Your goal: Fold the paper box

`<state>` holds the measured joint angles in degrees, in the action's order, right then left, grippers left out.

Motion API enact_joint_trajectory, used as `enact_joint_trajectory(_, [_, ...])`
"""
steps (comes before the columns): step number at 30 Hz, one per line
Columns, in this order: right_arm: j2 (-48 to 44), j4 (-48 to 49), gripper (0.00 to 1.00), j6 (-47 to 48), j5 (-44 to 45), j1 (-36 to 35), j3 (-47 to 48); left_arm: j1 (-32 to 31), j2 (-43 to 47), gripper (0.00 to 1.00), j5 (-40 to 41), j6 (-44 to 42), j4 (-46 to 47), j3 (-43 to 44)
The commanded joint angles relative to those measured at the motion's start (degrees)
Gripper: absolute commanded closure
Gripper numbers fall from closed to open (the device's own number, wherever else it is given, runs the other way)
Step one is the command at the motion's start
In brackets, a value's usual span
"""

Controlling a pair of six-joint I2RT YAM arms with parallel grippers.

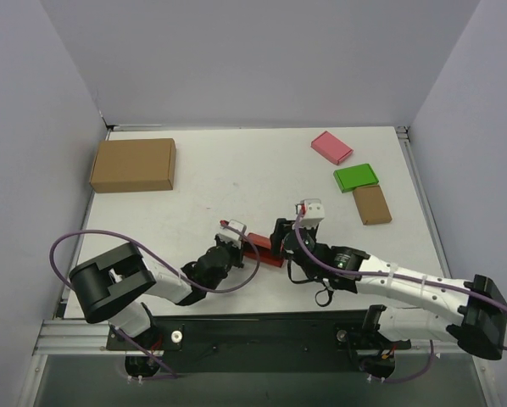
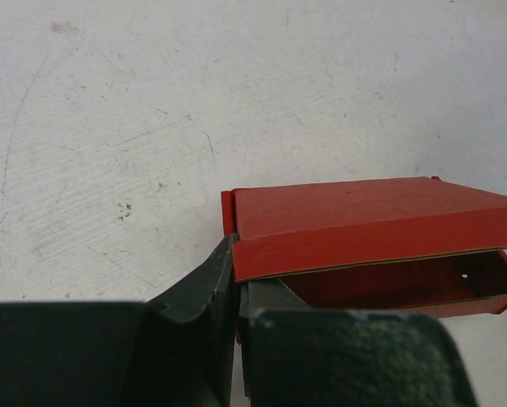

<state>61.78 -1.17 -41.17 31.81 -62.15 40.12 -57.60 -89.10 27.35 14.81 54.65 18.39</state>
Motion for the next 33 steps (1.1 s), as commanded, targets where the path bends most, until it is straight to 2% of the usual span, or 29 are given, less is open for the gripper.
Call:
enact_joint_trajectory(1, [6.8, 4.4, 0.46, -0.5, -9.6, 1.8, 2.0, -1.6, -2.0, 1.0, 0.7, -1.3, -6.8, -0.8])
enact_joint_trajectory(6, [12.5, 5.4, 0.47, -2.2, -13.1, 2.6, 2.0, -2.2, 0.2, 0.98, 0.2, 0.1, -11.2, -0.7])
enact_joint_trajectory(8, [13.6, 6.1, 0.47, -2.9, -14.1, 3.2, 1.6, -2.3, 2.3, 0.85, -1.3, 1.1, -13.1, -0.7])
enact_joint_trajectory(14, [15.7, 7.1, 0.47, -4.7, -16.4, 5.0, -0.4, -3.1, 10.9, 0.55, -5.4, 3.7, -21.6, -2.2])
enact_joint_trajectory(18, [17.3, 7.4, 0.47, -5.3, -17.5, 6.6, -1.1, -3.1, 15.7, 0.45, -8.9, 3.3, -29.6, -0.6])
enact_joint_trajectory(21, [18.5, 7.6, 0.48, -5.3, -17.7, 7.1, -1.1, -3.1, 19.9, 0.39, -11.0, 3.8, -33.6, -1.0])
enact_joint_trajectory(26, [20.2, 7.8, 0.48, -4.9, -18.0, 7.6, -0.8, -3.1, 29.8, 0.37, -15.1, 6.1, -40.4, -1.0])
enact_joint_trajectory(28, [20.6, 7.8, 0.48, -4.6, -17.8, 7.5, -0.7, -2.7, 34.5, 0.3, -15.2, 7.0, -44.2, 0.0])
enact_joint_trajectory(33, [22.2, 6.6, 0.47, -3.2, -17.6, 7.6, 0.0, 2.1, 36.8, 0.24, -17.3, 7.3, -49.0, 7.6])
